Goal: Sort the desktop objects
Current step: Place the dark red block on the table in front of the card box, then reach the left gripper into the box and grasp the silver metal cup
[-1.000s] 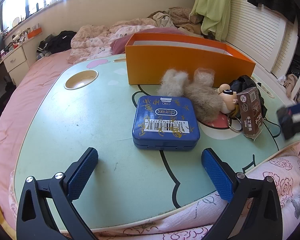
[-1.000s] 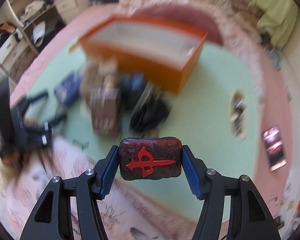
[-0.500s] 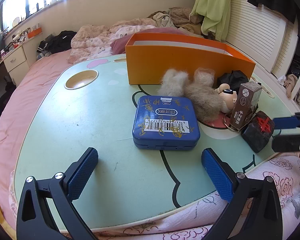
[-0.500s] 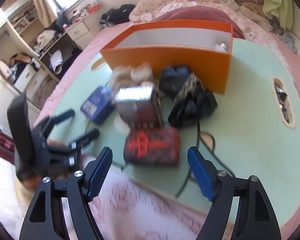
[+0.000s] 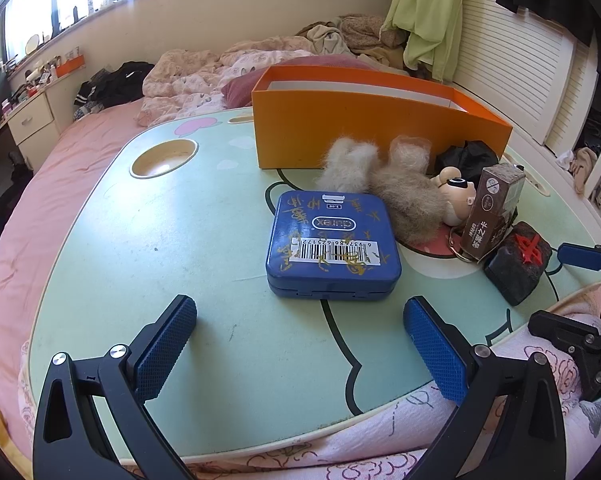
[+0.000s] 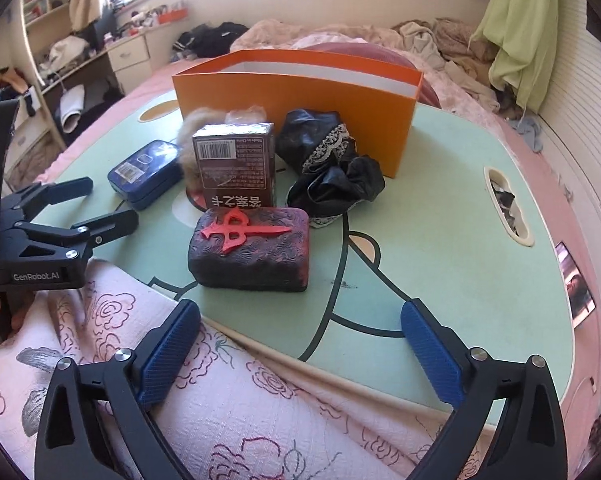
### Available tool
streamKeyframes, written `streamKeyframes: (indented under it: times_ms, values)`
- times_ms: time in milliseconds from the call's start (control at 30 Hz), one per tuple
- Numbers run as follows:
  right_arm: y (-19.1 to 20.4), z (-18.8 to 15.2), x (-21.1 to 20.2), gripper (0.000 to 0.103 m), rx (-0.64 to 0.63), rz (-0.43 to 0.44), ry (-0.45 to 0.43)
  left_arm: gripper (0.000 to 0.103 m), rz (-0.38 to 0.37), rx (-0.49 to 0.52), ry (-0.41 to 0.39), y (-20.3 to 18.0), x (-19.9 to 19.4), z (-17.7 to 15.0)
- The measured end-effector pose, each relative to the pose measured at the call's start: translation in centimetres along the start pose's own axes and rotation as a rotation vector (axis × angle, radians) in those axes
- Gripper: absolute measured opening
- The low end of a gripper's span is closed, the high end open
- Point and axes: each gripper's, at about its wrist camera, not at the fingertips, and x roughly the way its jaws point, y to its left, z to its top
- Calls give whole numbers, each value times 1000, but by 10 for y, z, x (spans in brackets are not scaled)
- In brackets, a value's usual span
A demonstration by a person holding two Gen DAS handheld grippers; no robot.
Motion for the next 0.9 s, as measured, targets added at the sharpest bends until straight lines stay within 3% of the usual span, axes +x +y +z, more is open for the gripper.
streamKeyframes:
  times_ms: [167, 267, 433, 533, 700, 900]
  values:
    - [-1, 1, 1, 101, 1, 1, -1, 103, 18, -2, -3, 0, -2, 0]
    - [0, 0, 0, 101, 0, 0, -1, 102, 65, 36, -59, -9, -18, -2]
    - [-1, -1, 0, 102, 0, 0, -3, 89, -124, 62, -144, -27, -60, 30]
    - [-1, -1, 0, 102, 1, 1, -3, 78, -167, 99, -148, -40, -66, 70]
    - [-1, -1, 0, 102, -1, 1, -3, 66, -234, 138, -43, -68, -36, 140]
    - [0, -2, -6, 102, -7, -4, -18, 61, -200, 125, 143, -101, 40, 189]
